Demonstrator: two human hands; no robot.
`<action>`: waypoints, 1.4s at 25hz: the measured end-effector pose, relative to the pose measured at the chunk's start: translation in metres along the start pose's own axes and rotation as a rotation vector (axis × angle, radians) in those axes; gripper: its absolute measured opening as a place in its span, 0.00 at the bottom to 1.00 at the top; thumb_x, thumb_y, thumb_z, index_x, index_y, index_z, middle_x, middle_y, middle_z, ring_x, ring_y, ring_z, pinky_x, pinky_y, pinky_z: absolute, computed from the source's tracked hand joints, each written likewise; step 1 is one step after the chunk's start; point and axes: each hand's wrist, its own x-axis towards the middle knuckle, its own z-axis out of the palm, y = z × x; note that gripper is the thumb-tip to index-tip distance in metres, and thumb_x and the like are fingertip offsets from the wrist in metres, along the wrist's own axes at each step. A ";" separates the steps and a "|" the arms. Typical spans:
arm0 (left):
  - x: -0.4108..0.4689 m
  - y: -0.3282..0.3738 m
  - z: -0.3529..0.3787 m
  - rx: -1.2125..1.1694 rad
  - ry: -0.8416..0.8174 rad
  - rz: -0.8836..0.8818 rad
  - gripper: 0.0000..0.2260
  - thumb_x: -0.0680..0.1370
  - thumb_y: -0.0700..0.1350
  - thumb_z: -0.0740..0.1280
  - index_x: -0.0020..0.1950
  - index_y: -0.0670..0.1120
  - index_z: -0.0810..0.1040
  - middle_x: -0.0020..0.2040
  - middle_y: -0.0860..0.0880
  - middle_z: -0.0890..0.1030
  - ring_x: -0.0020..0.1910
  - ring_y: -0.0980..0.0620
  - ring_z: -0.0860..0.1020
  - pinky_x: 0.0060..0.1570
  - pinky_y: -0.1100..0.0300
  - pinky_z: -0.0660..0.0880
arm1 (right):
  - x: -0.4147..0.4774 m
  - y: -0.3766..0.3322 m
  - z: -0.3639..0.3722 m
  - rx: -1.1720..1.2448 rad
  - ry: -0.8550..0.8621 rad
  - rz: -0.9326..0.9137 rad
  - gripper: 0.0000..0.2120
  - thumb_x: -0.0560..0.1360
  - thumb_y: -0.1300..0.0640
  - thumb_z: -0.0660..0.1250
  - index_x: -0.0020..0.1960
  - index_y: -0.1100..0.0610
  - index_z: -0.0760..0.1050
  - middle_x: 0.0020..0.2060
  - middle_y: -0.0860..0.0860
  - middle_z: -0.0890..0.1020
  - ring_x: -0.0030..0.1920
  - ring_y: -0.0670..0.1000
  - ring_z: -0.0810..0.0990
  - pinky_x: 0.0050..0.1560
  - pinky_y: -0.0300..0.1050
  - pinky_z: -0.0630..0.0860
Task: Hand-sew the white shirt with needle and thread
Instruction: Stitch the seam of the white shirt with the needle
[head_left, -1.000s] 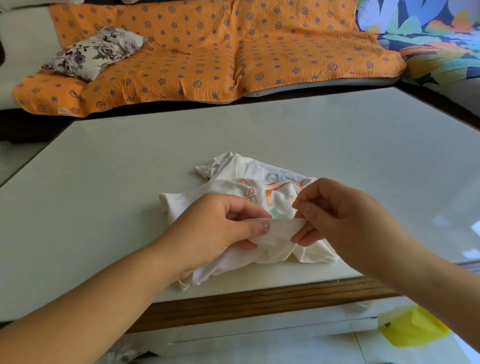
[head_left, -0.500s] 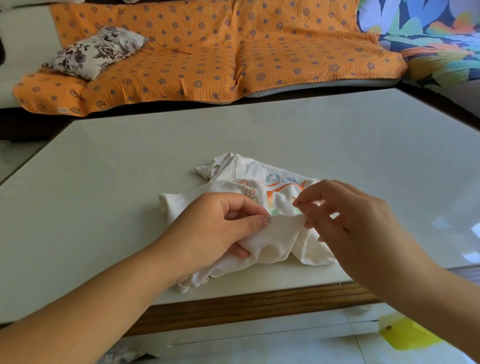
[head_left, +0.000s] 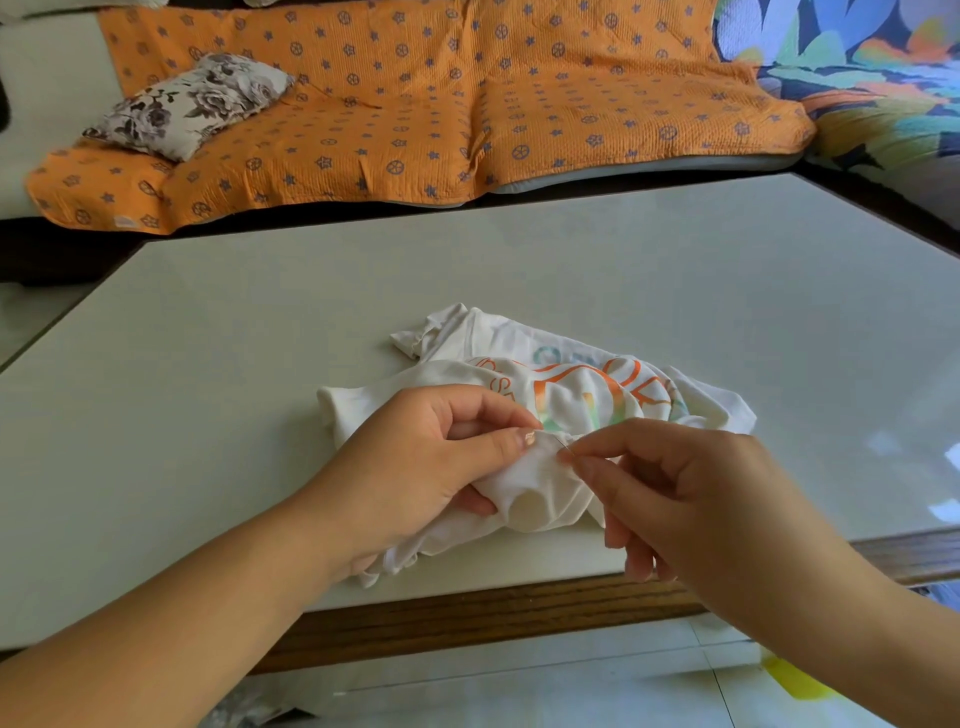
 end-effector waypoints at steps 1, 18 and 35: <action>0.000 0.000 0.000 -0.002 -0.005 -0.002 0.04 0.67 0.46 0.72 0.40 0.50 0.85 0.39 0.48 0.85 0.36 0.55 0.82 0.31 0.63 0.78 | 0.000 0.000 0.000 0.004 -0.012 0.009 0.07 0.76 0.52 0.66 0.42 0.44 0.81 0.26 0.49 0.80 0.23 0.46 0.78 0.28 0.34 0.74; -0.001 -0.003 0.006 0.115 0.034 0.054 0.05 0.74 0.42 0.72 0.39 0.51 0.85 0.37 0.50 0.85 0.35 0.58 0.81 0.32 0.65 0.77 | 0.004 0.001 0.006 -0.170 -0.001 0.012 0.05 0.77 0.52 0.64 0.44 0.45 0.78 0.26 0.44 0.81 0.22 0.45 0.78 0.28 0.35 0.75; -0.002 -0.012 0.016 0.357 0.094 0.137 0.06 0.74 0.46 0.74 0.42 0.59 0.85 0.39 0.60 0.85 0.41 0.66 0.82 0.43 0.70 0.77 | 0.014 -0.002 0.012 0.291 -0.075 0.114 0.03 0.81 0.60 0.61 0.50 0.54 0.74 0.32 0.56 0.84 0.32 0.56 0.84 0.34 0.50 0.83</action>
